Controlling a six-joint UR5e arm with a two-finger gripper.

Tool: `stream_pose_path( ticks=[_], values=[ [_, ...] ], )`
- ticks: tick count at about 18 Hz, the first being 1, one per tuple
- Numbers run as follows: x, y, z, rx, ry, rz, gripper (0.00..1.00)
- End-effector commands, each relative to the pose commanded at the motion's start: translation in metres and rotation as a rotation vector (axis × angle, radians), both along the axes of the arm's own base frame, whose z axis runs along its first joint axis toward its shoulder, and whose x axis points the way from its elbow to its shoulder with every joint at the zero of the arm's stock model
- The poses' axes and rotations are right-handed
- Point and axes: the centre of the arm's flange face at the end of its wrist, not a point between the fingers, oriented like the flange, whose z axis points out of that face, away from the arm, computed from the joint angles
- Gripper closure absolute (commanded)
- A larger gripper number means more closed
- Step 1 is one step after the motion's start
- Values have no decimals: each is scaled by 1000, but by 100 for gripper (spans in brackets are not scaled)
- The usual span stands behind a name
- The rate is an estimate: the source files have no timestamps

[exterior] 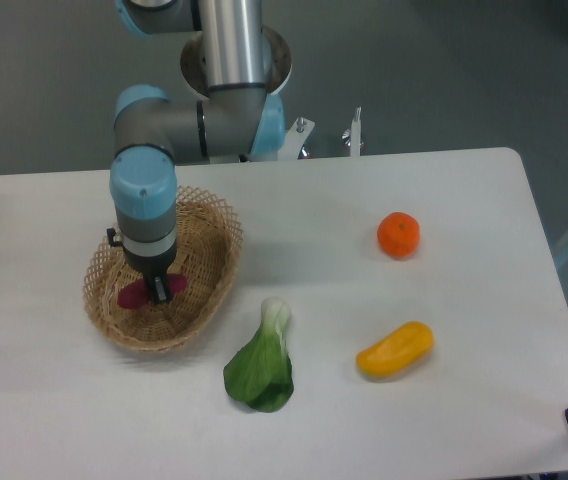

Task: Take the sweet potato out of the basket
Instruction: 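Lift the sweet potato out of the basket and carry it toward the orange, then carry the held sweet potato past the orange and hold it raised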

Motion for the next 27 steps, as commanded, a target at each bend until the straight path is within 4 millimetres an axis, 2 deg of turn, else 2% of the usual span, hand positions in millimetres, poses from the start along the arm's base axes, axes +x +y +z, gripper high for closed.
stream_pose_path(
  ticks=[2, 5, 10, 16, 22, 27],
  values=[
    [-17, -13, 25, 39, 25, 49, 81],
    [-42, -28, 52, 80, 48, 136, 82],
    [-93, -60, 87, 115, 81, 246, 82],
    [-158, -94, 127, 73, 55, 370, 83],
    [-212, -127, 138, 57, 7, 479, 86],
    [-250, -135, 131, 44, -1, 528, 87]
  ],
)
